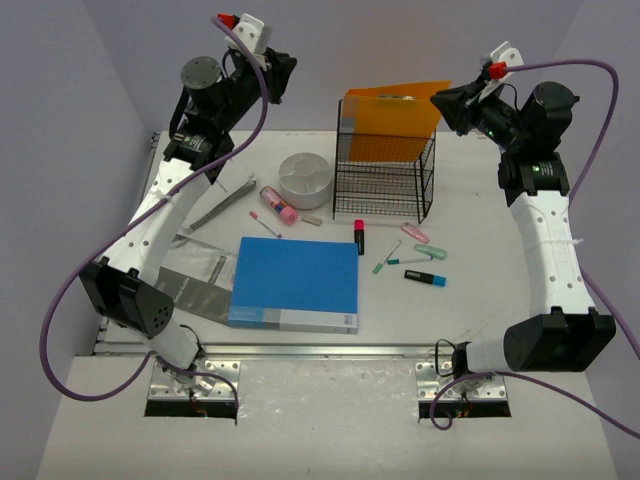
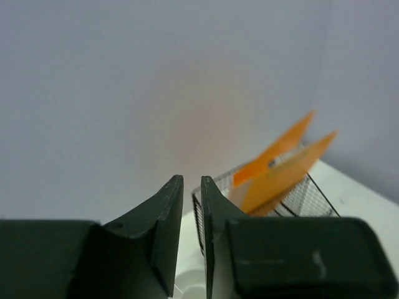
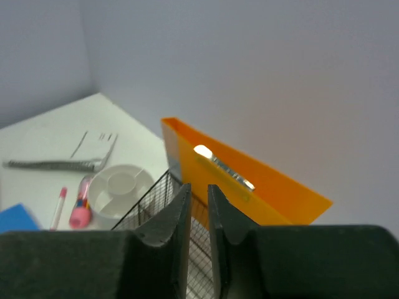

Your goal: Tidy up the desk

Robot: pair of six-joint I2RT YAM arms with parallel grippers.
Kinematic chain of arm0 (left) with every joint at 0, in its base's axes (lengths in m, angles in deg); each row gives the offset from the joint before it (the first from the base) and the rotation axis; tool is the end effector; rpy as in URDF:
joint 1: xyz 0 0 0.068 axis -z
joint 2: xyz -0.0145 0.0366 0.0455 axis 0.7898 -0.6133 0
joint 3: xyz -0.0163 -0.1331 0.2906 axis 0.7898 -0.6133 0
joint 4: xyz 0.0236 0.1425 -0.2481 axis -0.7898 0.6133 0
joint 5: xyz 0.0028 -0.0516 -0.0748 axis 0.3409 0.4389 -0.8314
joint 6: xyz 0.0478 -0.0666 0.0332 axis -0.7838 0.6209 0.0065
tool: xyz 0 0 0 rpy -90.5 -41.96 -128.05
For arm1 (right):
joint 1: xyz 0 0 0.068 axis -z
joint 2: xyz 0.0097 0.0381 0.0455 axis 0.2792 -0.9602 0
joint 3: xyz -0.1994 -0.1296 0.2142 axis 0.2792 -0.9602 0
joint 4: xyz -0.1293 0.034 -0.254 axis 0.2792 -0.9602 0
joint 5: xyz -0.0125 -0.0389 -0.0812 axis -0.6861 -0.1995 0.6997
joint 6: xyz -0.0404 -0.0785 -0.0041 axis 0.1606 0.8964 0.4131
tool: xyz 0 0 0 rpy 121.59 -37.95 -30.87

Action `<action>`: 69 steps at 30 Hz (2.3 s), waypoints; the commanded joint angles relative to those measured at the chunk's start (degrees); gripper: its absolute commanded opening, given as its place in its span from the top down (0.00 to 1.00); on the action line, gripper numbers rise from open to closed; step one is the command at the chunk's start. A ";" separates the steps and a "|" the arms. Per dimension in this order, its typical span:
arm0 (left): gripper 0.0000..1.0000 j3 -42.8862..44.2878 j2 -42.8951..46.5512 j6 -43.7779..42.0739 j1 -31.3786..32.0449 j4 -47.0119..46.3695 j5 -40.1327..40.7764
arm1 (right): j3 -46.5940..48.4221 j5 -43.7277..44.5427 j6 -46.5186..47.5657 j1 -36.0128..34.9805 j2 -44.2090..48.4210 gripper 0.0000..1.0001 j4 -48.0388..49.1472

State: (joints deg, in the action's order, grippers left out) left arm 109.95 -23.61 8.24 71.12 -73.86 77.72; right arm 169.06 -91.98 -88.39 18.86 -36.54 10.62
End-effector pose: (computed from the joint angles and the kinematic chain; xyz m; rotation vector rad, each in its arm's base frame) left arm 0.4046 -0.1556 0.5732 0.4560 1.2593 -0.3251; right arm 0.3660 0.0307 0.5290 -0.4917 1.3795 0.4380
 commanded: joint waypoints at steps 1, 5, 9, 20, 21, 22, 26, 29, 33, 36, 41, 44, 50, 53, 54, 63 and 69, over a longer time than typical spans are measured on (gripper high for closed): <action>0.92 -2.41 -1.82 3.01 0.65 11.43 -13.55 | 0.28 -10.71 4.04 -0.02 -0.23 0.95 -13.88; 0.98 -8.48 -1.08 4.73 0.65 10.51 -14.48 | 1.96 -8.42 6.86 -1.16 -4.78 1.00 -21.21; 0.98 -14.62 -0.03 5.43 0.65 7.33 -13.60 | 7.39 -3.91 4.93 -2.21 -14.96 1.00 -21.59; 0.93 -29.42 5.83 7.15 0.60 -0.68 -10.37 | 21.87 7.52 -7.36 -4.87 -34.51 0.19 -1.25; 0.92 -30.22 6.18 6.81 0.52 -0.19 -10.22 | 23.69 8.55 -8.29 -5.09 -36.12 0.17 -0.76; 0.91 -30.97 6.54 6.05 0.45 0.36 -10.11 | 24.90 9.35 -9.11 -5.20 -37.29 0.15 -0.11; 0.87 -34.32 8.36 3.02 0.05 2.57 -10.00 | 26.60 9.54 -11.64 -5.28 -37.46 0.12 1.54; 0.81 -36.57 9.84 0.31 -0.49 5.59 -11.06 | 21.71 7.31 -12.29 -5.20 -33.69 0.10 3.38; 0.67 -41.20 12.33 -5.13 -1.24 8.07 -14.45 | 15.31 4.01 -10.83 -5.29 -27.89 0.04 4.97; 0.54 -43.40 13.36 -7.70 -1.46 9.44 -16.11 | 19.12 5.79 -9.06 -5.29 -28.73 0.01 3.35; 0.46 -45.37 15.20 -10.46 -1.46 11.26 -15.65 | 26.61 6.83 -7.49 -5.31 -32.89 0.01 -0.51; 0.46 -46.56 16.61 -11.45 -1.46 11.46 -15.08 | 32.25 6.14 -8.21 -5.58 -36.39 0.01 -2.12; 0.46 -47.87 17.94 -13.95 -1.46 12.45 -15.04 | 39.17 8.63 -7.40 -6.83 -45.84 0.01 -2.77; 0.46 -48.77 18.68 -16.95 -1.46 13.78 -15.27 | 39.31 10.10 -6.77 -7.21 -48.21 0.01 -2.77; 0.46 -49.26 19.46 -20.43 -1.46 15.30 -15.81 | 38.89 10.85 -6.46 -7.28 -48.67 0.01 -2.24; 0.45 -52.92 23.17 -33.52 -4.84 30.08 -21.24 | 30.89 6.99 -8.86 -7.31 -40.73 0.01 -0.31; 0.45 -57.64 24.81 -17.67 -17.66 29.55 -27.71 | 17.38 -1.82 -3.13 -8.84 -24.41 0.01 -5.64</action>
State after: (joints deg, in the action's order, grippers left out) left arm 54.58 -1.11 -18.77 60.44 -44.93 55.65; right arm 194.26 -86.21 -95.81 11.82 -71.78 11.56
